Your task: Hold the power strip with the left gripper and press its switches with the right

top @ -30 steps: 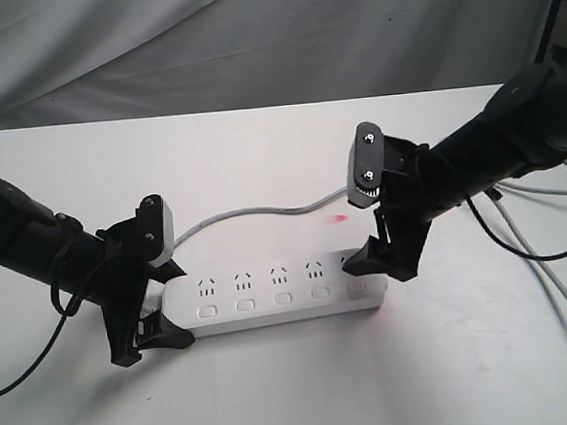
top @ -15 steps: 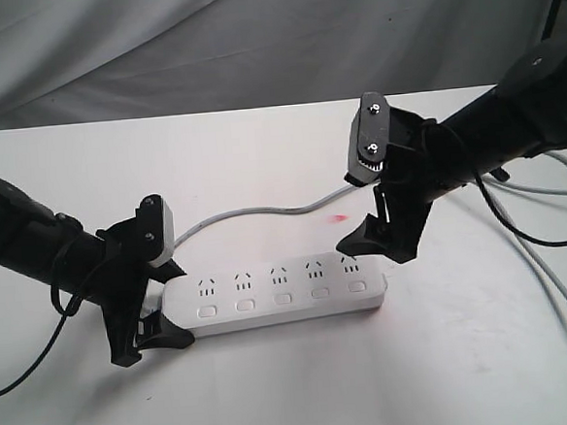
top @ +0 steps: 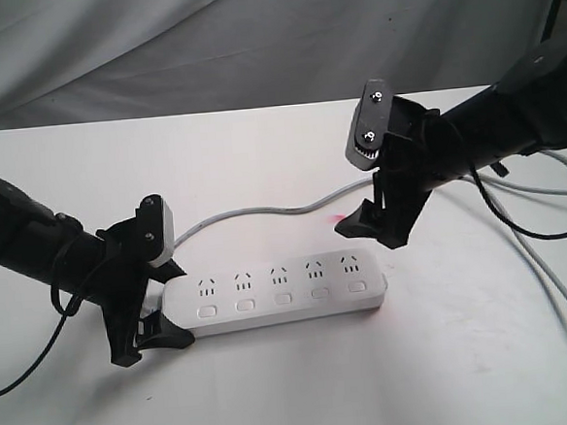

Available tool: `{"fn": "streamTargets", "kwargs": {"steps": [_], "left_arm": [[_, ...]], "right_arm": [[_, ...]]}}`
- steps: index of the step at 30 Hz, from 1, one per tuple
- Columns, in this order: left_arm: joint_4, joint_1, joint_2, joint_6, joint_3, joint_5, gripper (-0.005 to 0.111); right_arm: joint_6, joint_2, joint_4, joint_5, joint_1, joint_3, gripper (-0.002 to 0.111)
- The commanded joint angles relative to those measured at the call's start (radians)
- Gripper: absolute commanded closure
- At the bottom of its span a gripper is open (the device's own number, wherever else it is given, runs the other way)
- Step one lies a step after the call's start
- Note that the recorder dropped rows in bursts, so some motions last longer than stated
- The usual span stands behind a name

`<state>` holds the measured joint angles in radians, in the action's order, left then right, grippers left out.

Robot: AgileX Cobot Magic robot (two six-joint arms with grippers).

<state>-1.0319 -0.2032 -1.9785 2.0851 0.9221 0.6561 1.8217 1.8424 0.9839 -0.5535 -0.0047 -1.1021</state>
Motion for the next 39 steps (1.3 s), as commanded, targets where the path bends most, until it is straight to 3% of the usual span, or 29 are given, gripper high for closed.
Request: {"fn": "streamTargets", "kwargs": {"steps": [1,11,13,17,24,31,39], "left_arm": [[0.015,-0.007,-0.001,0.009,0.003,-0.027,0.107],[0.015,-0.007,-0.001,0.009,0.003,-0.027,0.107],[0.015,-0.007,-0.001,0.009,0.003,-0.027,0.107],[0.015,-0.007,-0.001,0.009,0.003,-0.027,0.107],[0.015,-0.007,-0.001,0.009,0.003,-0.027,0.107],[0.015,-0.007,-0.001,0.009,0.003,-0.027,0.107],[0.015,-0.007,-0.001,0.009,0.003,-0.027,0.107]], "right_arm": [[0.002,-0.008,0.027,-0.006,-0.005,-0.005,0.028],[0.000,-0.008,0.100,-0.010,-0.005,-0.005,0.076],[-0.055,-0.008,0.100,-0.013,-0.005,-0.005,0.080],[-0.174,-0.008,0.100,-0.021,-0.005,-0.005,0.080],[-0.177,-0.008,0.202,-0.044,-0.005,-0.005,0.080],[-0.177,-0.014,0.387,-0.208,-0.005,-0.005,0.081],[-0.177,-0.011,0.391,-0.320,-0.005,-0.005,0.081]]}}
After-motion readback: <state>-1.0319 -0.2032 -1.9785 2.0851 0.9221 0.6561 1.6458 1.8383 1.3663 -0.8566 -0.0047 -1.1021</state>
